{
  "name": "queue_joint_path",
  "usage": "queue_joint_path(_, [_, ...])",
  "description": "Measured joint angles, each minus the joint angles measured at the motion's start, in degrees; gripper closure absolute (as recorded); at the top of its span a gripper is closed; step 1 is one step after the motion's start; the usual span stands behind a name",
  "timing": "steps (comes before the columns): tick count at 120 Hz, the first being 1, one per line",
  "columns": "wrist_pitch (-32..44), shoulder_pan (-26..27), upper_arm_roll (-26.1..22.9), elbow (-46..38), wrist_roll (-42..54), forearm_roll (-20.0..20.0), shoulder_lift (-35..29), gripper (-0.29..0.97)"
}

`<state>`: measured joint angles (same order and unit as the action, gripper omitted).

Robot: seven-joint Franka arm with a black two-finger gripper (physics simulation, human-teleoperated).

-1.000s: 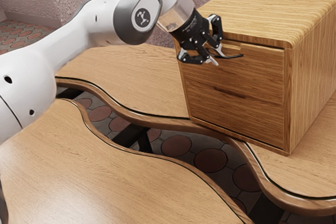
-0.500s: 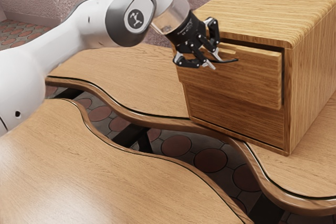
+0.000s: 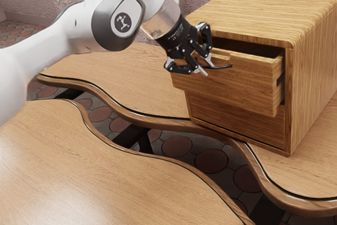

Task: Pull the drawer handle with one arm to open the drawer

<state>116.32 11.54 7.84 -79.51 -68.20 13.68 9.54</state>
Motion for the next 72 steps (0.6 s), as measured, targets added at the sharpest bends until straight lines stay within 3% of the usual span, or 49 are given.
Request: queue_joint_path(72, [1.89,0.49,-0.11,-7.7,-0.06,-0.07,-5.73,0.63])
